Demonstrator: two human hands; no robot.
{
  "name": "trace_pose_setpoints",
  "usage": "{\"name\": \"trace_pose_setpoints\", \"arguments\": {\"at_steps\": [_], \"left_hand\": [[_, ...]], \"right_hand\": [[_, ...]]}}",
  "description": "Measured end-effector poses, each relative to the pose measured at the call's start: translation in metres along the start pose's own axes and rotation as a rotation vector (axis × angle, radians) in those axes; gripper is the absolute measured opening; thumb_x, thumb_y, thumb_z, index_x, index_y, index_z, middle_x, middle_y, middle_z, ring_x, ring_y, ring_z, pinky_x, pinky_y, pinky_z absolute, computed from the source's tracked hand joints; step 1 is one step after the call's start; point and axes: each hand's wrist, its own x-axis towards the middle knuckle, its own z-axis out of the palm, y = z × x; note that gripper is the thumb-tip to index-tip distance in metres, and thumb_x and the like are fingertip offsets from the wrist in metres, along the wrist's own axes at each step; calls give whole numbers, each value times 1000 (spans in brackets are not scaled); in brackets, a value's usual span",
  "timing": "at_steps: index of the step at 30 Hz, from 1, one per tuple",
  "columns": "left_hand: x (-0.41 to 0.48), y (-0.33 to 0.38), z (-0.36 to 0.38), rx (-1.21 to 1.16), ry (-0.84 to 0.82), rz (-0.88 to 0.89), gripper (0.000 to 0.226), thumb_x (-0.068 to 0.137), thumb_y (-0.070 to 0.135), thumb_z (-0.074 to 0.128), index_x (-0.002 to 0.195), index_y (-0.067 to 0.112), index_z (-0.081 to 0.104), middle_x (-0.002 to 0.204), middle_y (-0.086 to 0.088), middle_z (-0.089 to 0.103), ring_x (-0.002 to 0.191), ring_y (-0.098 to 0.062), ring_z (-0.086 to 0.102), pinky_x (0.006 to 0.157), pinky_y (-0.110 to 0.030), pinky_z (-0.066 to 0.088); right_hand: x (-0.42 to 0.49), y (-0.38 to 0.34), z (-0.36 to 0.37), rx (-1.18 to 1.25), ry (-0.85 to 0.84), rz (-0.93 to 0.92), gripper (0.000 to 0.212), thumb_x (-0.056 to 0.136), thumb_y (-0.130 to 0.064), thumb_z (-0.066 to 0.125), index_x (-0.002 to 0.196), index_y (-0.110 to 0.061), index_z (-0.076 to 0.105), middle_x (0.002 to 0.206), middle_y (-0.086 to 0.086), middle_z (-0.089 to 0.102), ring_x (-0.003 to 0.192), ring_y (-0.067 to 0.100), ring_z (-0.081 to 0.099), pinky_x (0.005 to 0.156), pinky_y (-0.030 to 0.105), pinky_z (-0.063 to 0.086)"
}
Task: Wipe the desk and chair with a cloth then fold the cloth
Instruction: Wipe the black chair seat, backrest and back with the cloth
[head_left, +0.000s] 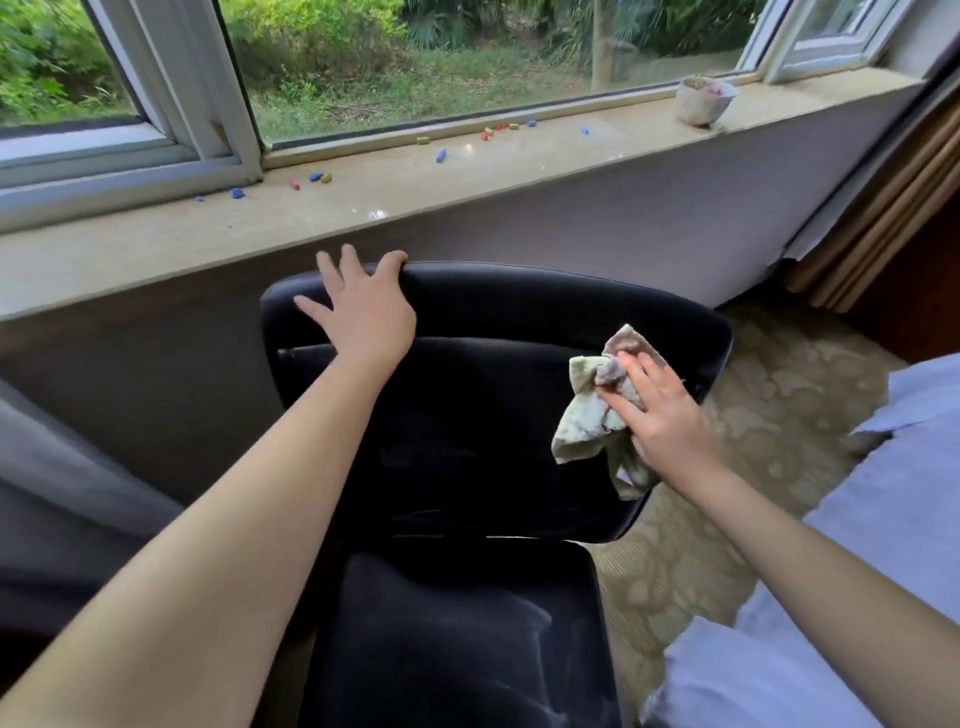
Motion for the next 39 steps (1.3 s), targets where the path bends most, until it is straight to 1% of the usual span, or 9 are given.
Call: {"name": "trace_pose_setpoints", "arguments": {"at_steps": [5, 10, 13, 18, 26, 29, 32, 35, 39], "left_hand": [[-31, 47, 37, 123, 54, 239, 85, 85, -3, 50, 150, 34, 10, 158, -15, -8, 143, -36, -15, 111, -62, 1], [-39, 59, 53, 268, 80, 359, 92, 86, 5, 58, 150, 34, -1, 157, -14, -3, 144, -39, -9, 111, -60, 11], [-38, 60, 50, 372, 84, 358, 96, 84, 9, 63, 150, 33, -2, 157, -16, 1, 144, -40, -3, 112, -55, 18], [-45, 85, 49, 452, 56, 262, 90, 84, 14, 65, 149, 26, 4, 154, -22, 7, 141, -45, 5, 113, -50, 23], [-47, 103, 53, 478, 55, 190, 85, 85, 13, 64, 148, 23, 7, 153, -27, 10, 139, -49, 12, 109, -50, 29], [-46, 99, 58, 480, 74, 196, 87, 85, 12, 64, 148, 23, 4, 153, -26, 8, 140, -48, 10, 109, -49, 30], [-45, 95, 65, 490, 99, 201, 88, 86, 13, 62, 149, 23, 2, 154, -25, 6, 140, -48, 9, 107, -48, 32], [-42, 94, 70, 481, 123, 201, 89, 85, 11, 61, 149, 22, 1, 154, -25, 3, 140, -48, 7, 105, -47, 34], [-43, 93, 68, 463, 114, 195, 89, 85, 11, 62, 149, 24, 2, 155, -23, 3, 141, -48, 7, 103, -45, 36]], "right_hand": [[-78, -40, 48, 105, -119, -123, 28, 92, -19, 43, 116, -16, 56, 145, 7, 37, 132, 29, 37, 108, 42, 23], [-146, -40, 53, -20, -575, -390, 40, 49, -20, 86, 87, -26, 76, 116, 3, 68, 106, 23, 62, 100, 40, 33], [-131, -16, 35, 25, -421, -336, 33, 57, -18, 80, 90, -15, 76, 114, 11, 68, 104, 29, 65, 96, 44, 44], [-34, 50, -10, 31, 17, -86, 30, 84, -6, 46, 97, -4, 72, 129, 23, 56, 117, 42, 54, 102, 49, 36], [2, 46, -10, 33, 177, -89, 24, 90, -9, 49, 89, -8, 73, 130, 19, 57, 118, 40, 54, 83, 48, 53], [-60, 15, 32, 135, 84, -197, 25, 91, -10, 48, 89, -7, 72, 129, 16, 59, 119, 36, 50, 100, 46, 38], [-124, -13, 66, 166, -219, -430, 28, 82, -13, 52, 99, -15, 74, 129, 4, 60, 122, 22, 46, 107, 37, 34], [-152, -27, 74, 156, -462, -505, 39, 60, -25, 86, 98, -22, 75, 123, -5, 64, 113, 12, 59, 100, 28, 43], [-137, -21, 64, 127, -412, -453, 45, 55, -22, 89, 98, -20, 75, 124, 1, 64, 114, 16, 60, 97, 31, 47]]}}
